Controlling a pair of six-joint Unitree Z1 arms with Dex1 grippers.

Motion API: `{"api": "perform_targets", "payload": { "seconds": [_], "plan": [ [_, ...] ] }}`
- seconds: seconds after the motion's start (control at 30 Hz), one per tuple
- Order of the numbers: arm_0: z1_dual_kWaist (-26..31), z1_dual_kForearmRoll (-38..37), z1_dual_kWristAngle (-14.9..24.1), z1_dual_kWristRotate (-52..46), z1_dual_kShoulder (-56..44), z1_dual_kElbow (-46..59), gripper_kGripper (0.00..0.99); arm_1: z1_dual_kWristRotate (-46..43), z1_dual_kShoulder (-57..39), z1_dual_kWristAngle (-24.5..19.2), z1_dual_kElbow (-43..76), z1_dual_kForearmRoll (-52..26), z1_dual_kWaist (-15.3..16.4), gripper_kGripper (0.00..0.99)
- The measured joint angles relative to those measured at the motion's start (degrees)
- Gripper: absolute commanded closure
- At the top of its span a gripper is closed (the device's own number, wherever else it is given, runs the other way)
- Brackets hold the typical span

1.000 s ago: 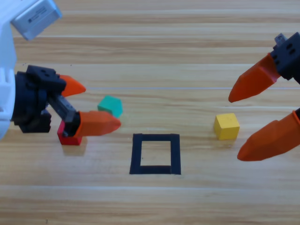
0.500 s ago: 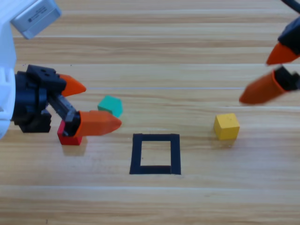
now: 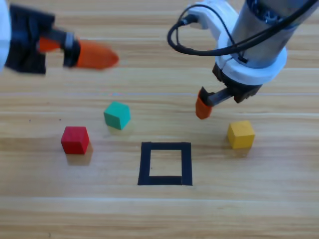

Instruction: Stack the blocks in the rectangular block: red at the bottom, yellow in the middle, green on top

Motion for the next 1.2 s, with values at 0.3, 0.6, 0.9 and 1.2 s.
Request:
{"api": "perform_targets", "payload": {
  "seconds": [0.3,0.6,0.9,1.2],
  "plan": [
    [15.99,16.43,0.06,-9.94,14.68,-8.49,0.000,5.07,0.33,1.79,2.53,0.12,-6.02,0.002],
    [22.15,20.78,-1.27,-10.82,22.34,-11.86,0.000,6.36,5.54,4.04,2.93,0.12,-10.54,0.024],
    [23.57,29.18,-6.68,-11.01,33.95,-21.86,0.010,5.83,11.11,7.31,2.49,0.12,-10.84,0.057],
    [23.58,29.35,-7.19,-11.75,34.00,-18.83,0.000,5.05,14.26,9.03,0.62,0.12,-10.86,0.691]
  ]
}}
